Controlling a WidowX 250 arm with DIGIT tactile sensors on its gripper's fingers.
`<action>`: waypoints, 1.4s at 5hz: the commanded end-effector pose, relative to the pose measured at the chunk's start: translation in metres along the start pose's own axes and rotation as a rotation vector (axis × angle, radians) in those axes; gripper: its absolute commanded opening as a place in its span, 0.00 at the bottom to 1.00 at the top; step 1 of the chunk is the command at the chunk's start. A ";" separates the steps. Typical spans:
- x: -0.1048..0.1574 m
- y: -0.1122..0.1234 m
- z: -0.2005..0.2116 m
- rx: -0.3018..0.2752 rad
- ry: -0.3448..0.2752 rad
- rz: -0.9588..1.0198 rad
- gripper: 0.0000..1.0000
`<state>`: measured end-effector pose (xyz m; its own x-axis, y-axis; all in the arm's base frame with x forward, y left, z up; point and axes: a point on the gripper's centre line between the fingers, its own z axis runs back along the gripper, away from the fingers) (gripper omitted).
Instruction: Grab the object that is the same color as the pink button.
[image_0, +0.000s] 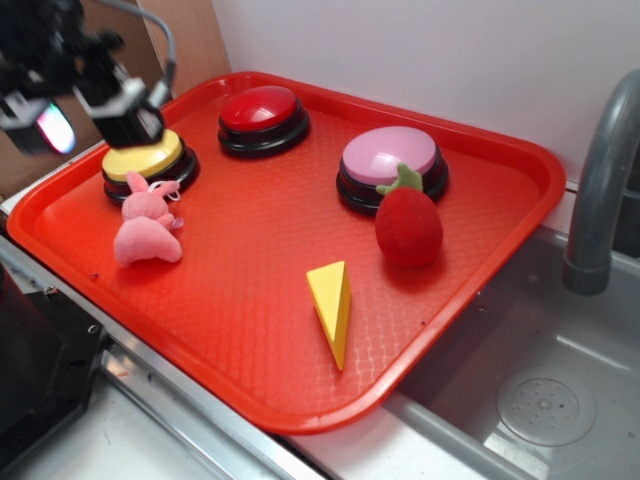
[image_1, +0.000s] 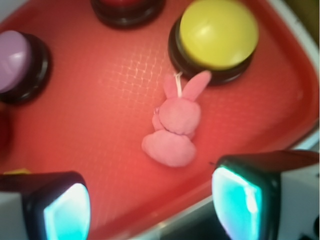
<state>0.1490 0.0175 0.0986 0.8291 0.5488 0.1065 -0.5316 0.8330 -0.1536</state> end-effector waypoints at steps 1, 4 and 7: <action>0.013 0.014 -0.054 -0.035 -0.013 0.132 1.00; 0.014 0.015 -0.068 0.134 -0.061 0.207 0.00; 0.016 -0.018 -0.004 0.123 -0.099 0.063 0.00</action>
<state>0.1667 0.0114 0.0875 0.7768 0.6085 0.1625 -0.6145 0.7888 -0.0164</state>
